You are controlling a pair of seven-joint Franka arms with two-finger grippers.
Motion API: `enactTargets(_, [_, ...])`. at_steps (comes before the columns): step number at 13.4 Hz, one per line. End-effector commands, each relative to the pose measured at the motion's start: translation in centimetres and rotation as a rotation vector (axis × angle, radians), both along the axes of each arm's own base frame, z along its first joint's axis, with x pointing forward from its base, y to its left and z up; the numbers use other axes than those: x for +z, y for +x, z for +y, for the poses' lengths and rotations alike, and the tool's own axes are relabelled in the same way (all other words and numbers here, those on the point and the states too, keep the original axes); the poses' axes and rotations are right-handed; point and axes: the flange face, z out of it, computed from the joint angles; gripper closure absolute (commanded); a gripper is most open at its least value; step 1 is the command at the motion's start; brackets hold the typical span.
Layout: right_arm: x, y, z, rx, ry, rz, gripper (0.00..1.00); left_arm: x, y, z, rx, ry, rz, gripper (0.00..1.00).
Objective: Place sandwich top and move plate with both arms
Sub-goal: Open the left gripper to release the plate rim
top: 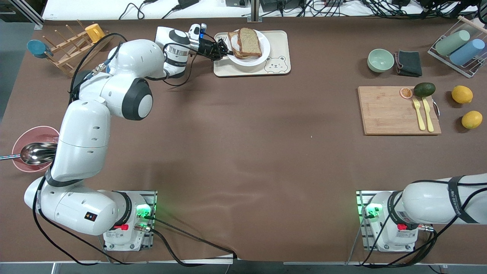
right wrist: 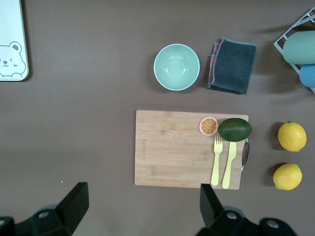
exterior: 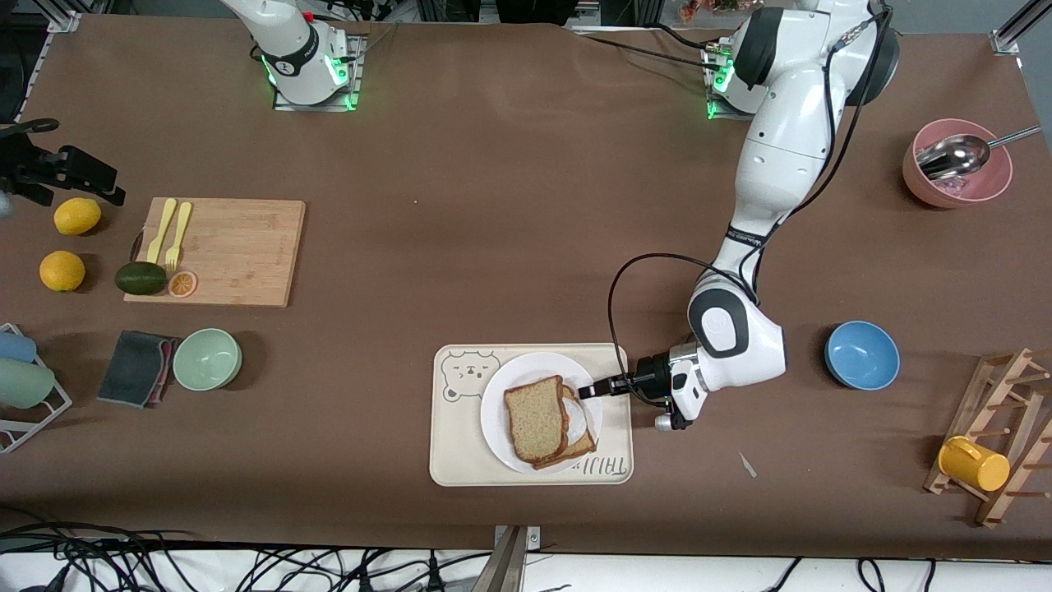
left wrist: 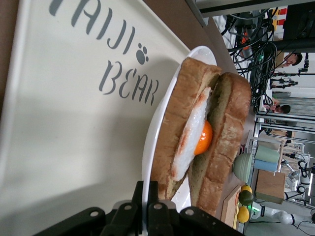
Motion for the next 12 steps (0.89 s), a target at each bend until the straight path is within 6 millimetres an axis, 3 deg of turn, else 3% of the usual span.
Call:
enactTargets(1, [0.3, -0.4, 0.0, -0.003, 0.02, 0.001, 0.0, 0.2, 1.4, 0.7, 0.003, 0.013, -0.014, 1.0])
enactTargets(4, [0.3, -0.4, 0.0, -0.004, 0.02, -0.001, 0.0, -0.1, 1.4, 0.8, 0.008, 0.018, -0.013, 0.95])
enactTargets(5, [0.3, -0.4, 0.0, -0.003, 0.02, 0.001, 0.0, -0.1, 1.4, 0.7, 0.017, 0.027, -0.019, 0.85])
enactTargets(7, [0.3, -0.4, 0.0, -0.003, 0.02, 0.001, 0.0, -0.2, 1.3, 0.4, 0.013, 0.028, -0.018, 0.75])
enactTargets(10, [0.3, -0.4, 0.0, -0.003, 0.02, 0.001, 0.0, 0.4, 1.1, 0.5, 0.008, 0.031, -0.021, 0.46])
enactTargets(12, [0.3, -0.4, 0.0, -0.003, 0.02, 0.001, 0.0, 0.9, 0.9, 0.5, -0.015, 0.051, -0.029, 0.33])
